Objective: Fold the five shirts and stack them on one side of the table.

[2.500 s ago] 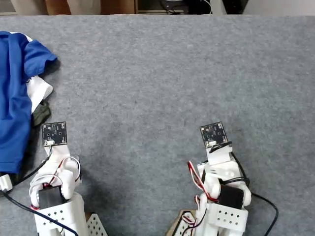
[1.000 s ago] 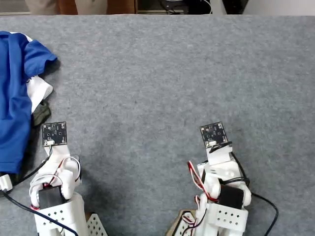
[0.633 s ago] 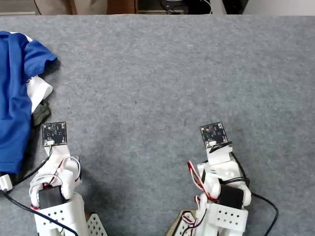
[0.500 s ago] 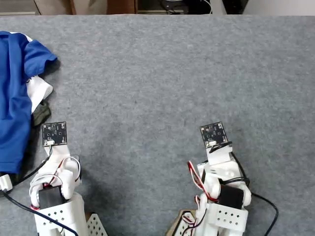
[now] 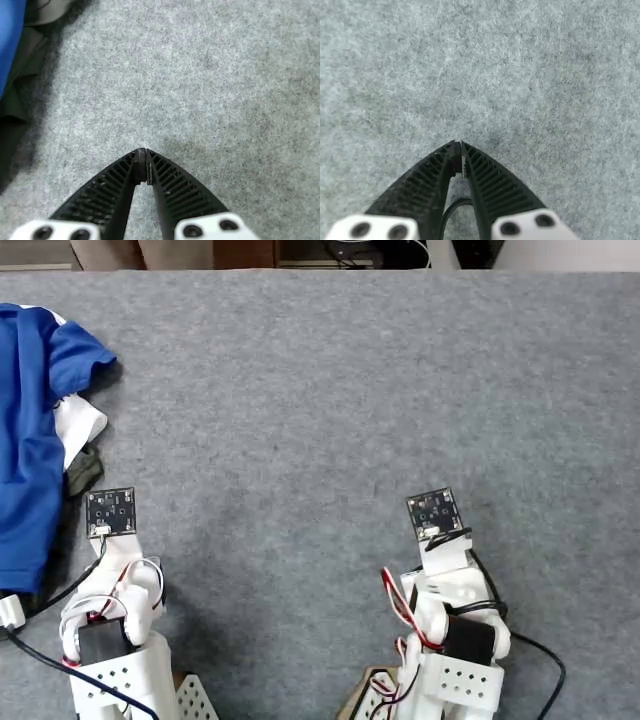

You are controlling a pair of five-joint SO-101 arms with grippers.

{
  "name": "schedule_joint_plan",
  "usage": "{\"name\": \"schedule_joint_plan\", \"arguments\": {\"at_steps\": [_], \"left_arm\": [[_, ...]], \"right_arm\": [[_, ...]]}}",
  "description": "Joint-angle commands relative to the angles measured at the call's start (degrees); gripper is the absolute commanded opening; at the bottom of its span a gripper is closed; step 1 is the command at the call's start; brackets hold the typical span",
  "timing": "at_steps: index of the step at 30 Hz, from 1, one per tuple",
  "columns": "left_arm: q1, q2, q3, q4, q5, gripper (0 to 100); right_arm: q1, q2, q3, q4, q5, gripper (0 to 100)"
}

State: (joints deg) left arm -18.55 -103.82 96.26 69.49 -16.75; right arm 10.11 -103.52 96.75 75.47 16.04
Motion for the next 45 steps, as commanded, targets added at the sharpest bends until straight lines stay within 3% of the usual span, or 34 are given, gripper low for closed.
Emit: {"name": "schedule_joint_plan", "arguments": {"at_steps": [1, 45], "left_arm": [[0.2, -0.1, 0.6, -0.5, 0.2, 2], [0.5, 0.0, 0.6, -0.5, 0.2, 2]], "right_arm": [[-0.5, -6.3, 0.0, 0.4, 0.0, 0.6], [-0.7, -6.3, 0.0, 0.4, 0.0, 0.7]]}}
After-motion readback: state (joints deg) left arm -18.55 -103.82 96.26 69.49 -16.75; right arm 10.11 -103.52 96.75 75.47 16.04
